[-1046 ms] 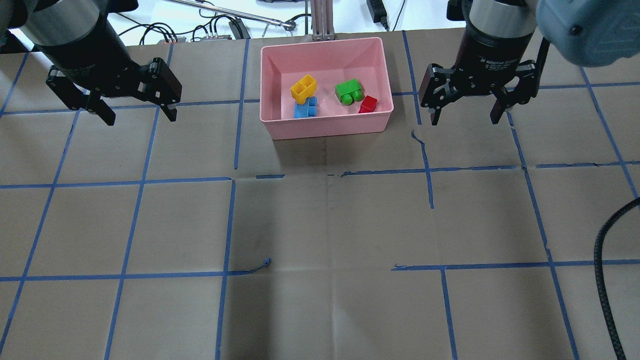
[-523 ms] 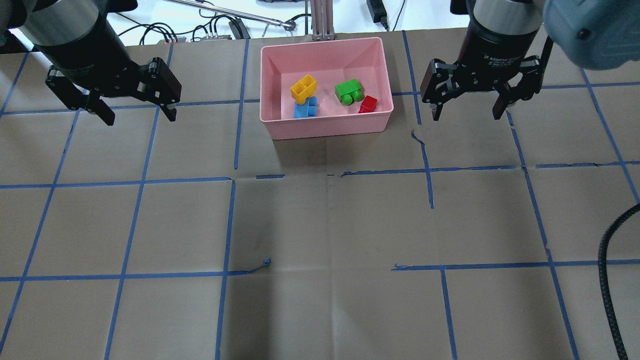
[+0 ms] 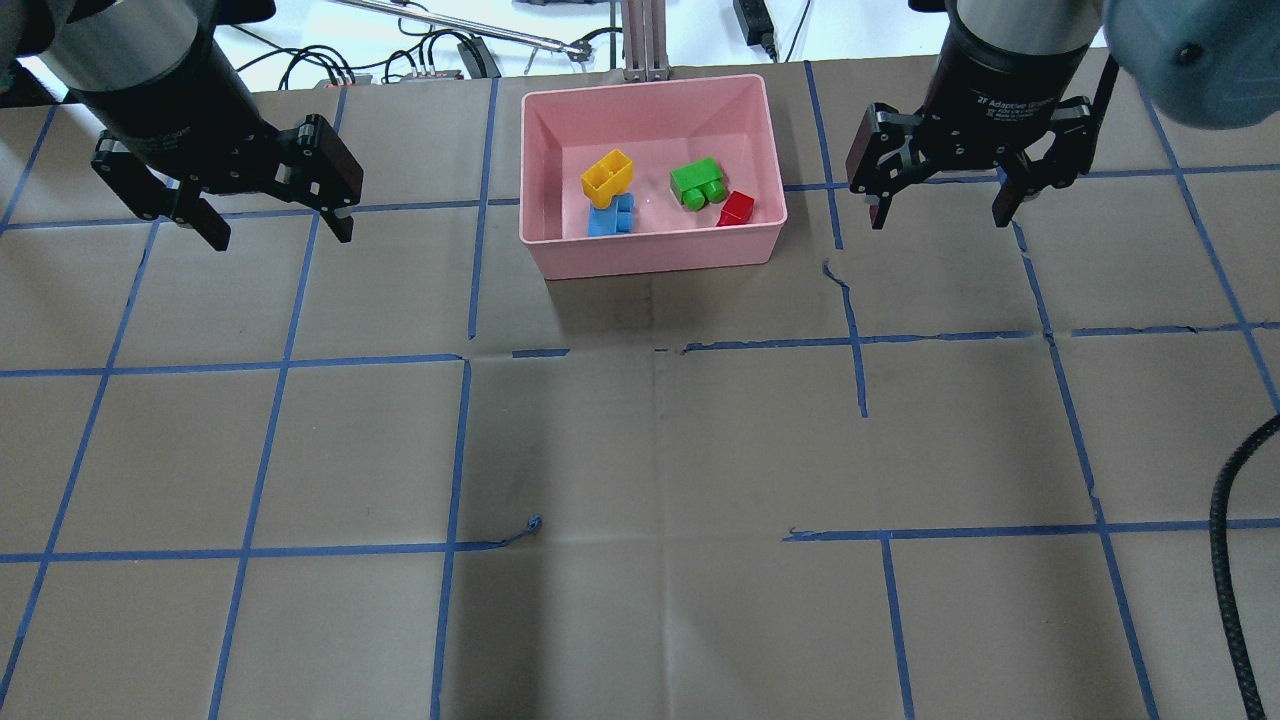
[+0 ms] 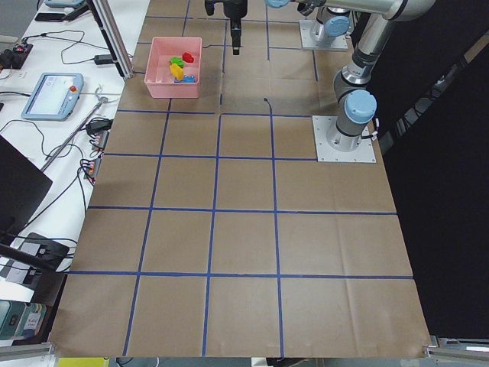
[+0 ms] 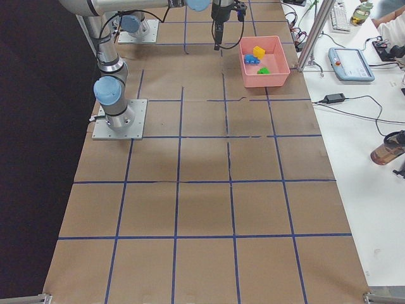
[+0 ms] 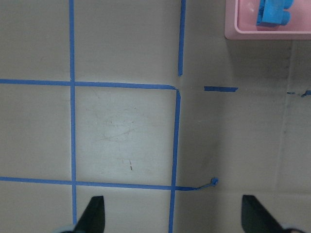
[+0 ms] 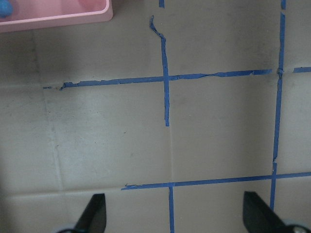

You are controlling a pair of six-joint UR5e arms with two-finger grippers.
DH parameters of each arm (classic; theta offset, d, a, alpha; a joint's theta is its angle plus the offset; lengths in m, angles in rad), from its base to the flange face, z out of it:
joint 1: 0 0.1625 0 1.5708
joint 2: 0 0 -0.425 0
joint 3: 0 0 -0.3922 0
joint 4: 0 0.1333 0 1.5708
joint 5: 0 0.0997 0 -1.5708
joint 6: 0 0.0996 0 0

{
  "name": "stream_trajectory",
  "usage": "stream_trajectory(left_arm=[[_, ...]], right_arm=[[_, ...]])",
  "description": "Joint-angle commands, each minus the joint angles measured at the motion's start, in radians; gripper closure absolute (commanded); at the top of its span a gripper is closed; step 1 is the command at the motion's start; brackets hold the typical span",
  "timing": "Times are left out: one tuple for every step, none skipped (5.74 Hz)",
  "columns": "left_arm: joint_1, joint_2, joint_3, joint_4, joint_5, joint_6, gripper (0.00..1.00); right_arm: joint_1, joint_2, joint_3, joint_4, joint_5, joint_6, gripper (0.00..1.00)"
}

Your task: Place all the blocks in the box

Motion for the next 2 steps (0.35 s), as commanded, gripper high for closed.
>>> stream_trajectory(left_arm=[[0.005, 0.001, 0.001, 0.001, 0.0, 0.0, 0.01], [0.017, 0.001, 0.001, 0.001, 0.0, 0.0, 0.01]], right_arm=[[0.0, 0.005, 0.003, -0.004, -0.004, -0.005, 0.0], [-0.001, 0.007, 0.008, -0.003, -0.012, -0.012, 0.0]])
